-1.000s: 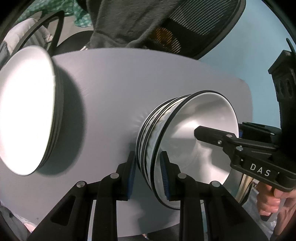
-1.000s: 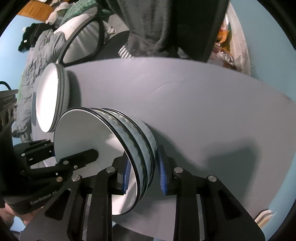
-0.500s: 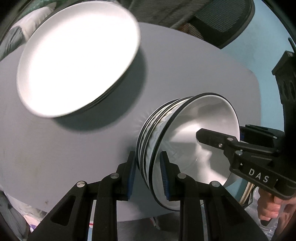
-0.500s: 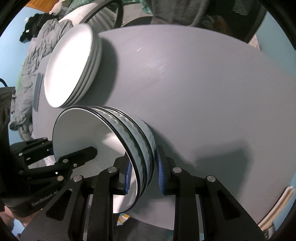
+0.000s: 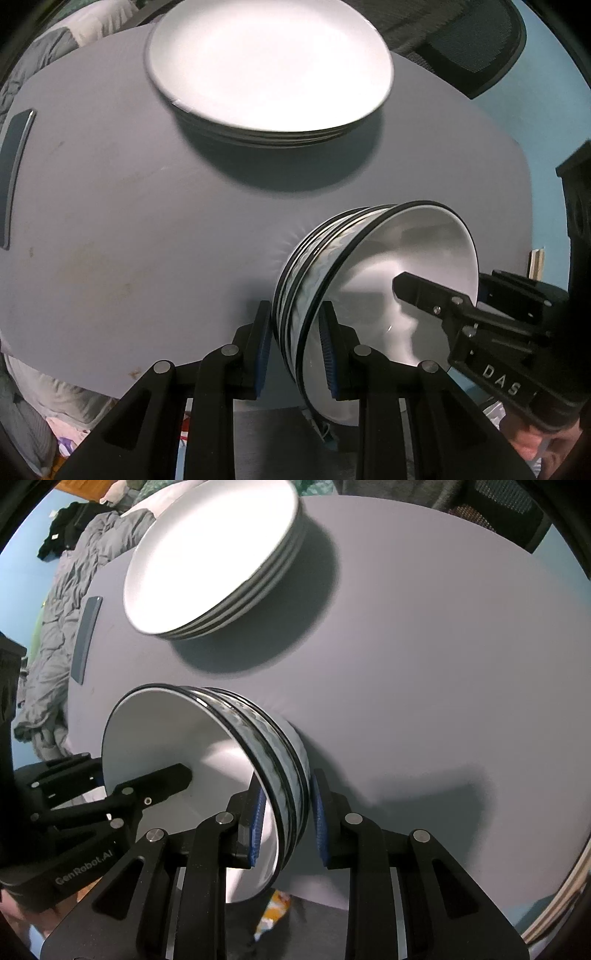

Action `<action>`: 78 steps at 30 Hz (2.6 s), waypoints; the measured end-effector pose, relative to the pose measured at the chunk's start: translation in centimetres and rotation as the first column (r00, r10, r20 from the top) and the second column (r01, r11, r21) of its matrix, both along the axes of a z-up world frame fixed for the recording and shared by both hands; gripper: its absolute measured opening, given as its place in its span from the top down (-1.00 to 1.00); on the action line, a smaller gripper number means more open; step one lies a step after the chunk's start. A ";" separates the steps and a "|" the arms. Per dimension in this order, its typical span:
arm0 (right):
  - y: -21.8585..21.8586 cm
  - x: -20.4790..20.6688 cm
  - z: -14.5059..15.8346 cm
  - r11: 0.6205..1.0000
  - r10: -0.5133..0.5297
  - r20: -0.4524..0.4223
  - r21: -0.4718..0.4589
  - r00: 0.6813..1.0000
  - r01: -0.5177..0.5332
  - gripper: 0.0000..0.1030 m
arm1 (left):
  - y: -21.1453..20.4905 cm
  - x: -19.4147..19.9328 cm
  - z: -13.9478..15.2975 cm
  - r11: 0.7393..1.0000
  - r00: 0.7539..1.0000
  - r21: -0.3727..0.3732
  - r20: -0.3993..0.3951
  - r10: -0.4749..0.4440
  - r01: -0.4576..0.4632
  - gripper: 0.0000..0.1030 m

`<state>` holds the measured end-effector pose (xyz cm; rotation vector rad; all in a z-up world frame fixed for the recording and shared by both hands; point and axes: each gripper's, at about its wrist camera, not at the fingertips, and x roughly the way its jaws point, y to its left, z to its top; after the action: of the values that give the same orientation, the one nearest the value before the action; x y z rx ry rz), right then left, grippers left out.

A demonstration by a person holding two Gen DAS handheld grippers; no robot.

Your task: Organize plates and bowls

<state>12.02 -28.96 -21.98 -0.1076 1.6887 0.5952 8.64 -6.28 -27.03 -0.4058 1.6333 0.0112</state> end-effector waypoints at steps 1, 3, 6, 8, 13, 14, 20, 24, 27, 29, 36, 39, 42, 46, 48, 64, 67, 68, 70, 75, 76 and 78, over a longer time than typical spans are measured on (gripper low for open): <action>0.3 -0.3 0.0 1.000 -0.001 0.003 -0.002 1.000 0.001 0.53 | 0.3 -0.3 0.0 1.000 1.000 0.002 0.001 0.001 -0.001 0.52; 1.2 -1.1 0.0 1.000 -0.009 0.006 -0.004 1.000 0.009 0.53 | 1.1 -0.8 0.1 1.000 1.000 0.002 0.003 0.001 -0.001 0.52; 2.3 -1.9 0.0 1.000 -0.014 0.007 -0.006 1.000 0.014 0.53 | 1.8 -1.1 -0.1 1.000 1.000 0.002 0.005 0.005 -0.005 0.52; 2.5 -2.0 0.1 1.000 -0.018 0.007 -0.007 1.000 0.018 0.53 | 2.1 -1.0 -0.3 1.000 1.000 0.004 0.006 0.005 -0.005 0.52; 2.9 -2.5 0.1 0.999 -0.054 0.007 -0.001 0.999 0.054 0.53 | 2.3 -0.5 -0.8 1.000 1.000 0.006 0.015 -0.009 0.009 0.52; 3.3 -2.9 0.2 0.998 -0.058 0.010 -0.001 0.998 0.058 0.53 | 2.5 -0.5 -0.9 1.000 1.000 0.000 0.018 -0.012 0.012 0.52; 3.2 -3.6 0.4 0.995 -0.101 0.035 0.001 0.994 0.101 0.54 | 2.1 -0.4 -1.4 0.998 0.999 -0.052 0.036 -0.029 0.031 0.49; 2.1 -4.0 0.4 0.987 -0.159 0.020 0.029 0.987 0.158 0.54 | 2.5 -1.2 -1.2 0.997 0.998 -0.069 0.052 -0.030 0.033 0.44; 1.1 -4.6 0.2 0.979 -0.197 -0.012 0.051 0.980 0.197 0.54 | 2.9 -1.6 -1.2 0.996 0.998 -0.080 0.061 -0.028 0.033 0.44; 0.6 -5.1 0.3 0.974 -0.216 -0.016 0.072 0.976 0.216 0.52 | 2.8 -1.6 -1.4 0.996 0.998 -0.088 0.066 -0.023 0.028 0.43; 0.6 -5.3 0.5 0.971 -0.225 -0.005 0.076 0.974 0.225 0.50 | 5.1 -3.6 -1.0 0.995 0.998 -0.102 0.061 -0.012 0.018 0.41; 0.9 -5.2 0.4 0.970 -0.230 -0.006 0.077 0.973 0.230 0.46 | 5.2 -3.6 -1.1 0.994 0.998 -0.112 0.058 -0.010 0.016 0.39; 0.7 -5.0 0.3 0.968 -0.234 -0.013 0.085 0.972 0.234 0.42 | 5.5 -3.4 -1.2 0.993 0.998 -0.118 0.056 -0.008 0.014 0.34; 0.9 -4.7 0.0 0.969 -0.229 -0.028 0.093 0.973 0.230 0.40 | 5.9 -3.3 -1.3 0.992 0.999 -0.127 0.051 0.007 0.000 0.25; 1.3 -4.5 -0.1 0.969 -0.224 -0.036 0.095 0.974 0.227 0.40 | 5.9 -3.2 -1.4 0.991 0.999 -0.137 0.047 0.013 -0.006 0.25; 2.9 -4.4 0.3 0.991 -0.123 -0.002 0.052 0.992 0.123 0.49 | 5.0 -3.5 -0.3 0.997 0.998 -0.069 0.068 -0.020 0.025 0.33; 3.2 -4.3 0.5 0.995 -0.093 0.014 0.042 0.996 0.092 0.56 | 5.2 -3.6 -0.3 0.997 0.998 -0.071 0.057 -0.018 0.022 0.33; 3.2 -4.2 0.5 0.994 -0.097 0.011 0.042 0.995 0.096 0.61 | 5.3 -3.6 -0.3 0.997 0.999 -0.074 0.053 -0.012 0.016 0.34; 3.2 -4.0 0.6 0.993 -0.109 0.005 0.050 0.994 0.108 0.62 | 5.3 -3.5 -0.1 0.997 0.998 -0.074 0.054 -0.007 0.011 0.36; 3.9 -3.9 1.0 0.995 -0.097 0.019 0.042 0.995 0.096 0.64 | 5.5 -3.1 0.3 0.998 0.998 -0.063 0.059 -0.001 0.004 0.36; 4.0 -3.9 1.1 0.994 -0.098 0.024 0.042 0.995 0.097 0.64 | 5.6 -3.1 0.4 0.998 0.998 -0.061 0.059 -0.001 0.005 0.36; 4.0 -3.8 1.1 0.995 -0.097 0.017 0.042 0.995 0.096 0.65 | 5.6 -2.9 0.5 0.998 0.998 -0.061 0.058 -0.001 0.004 0.36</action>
<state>8.20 -24.97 -20.84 -0.0026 1.6523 0.5542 5.73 -0.71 -26.55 -0.4467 1.5794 -0.0517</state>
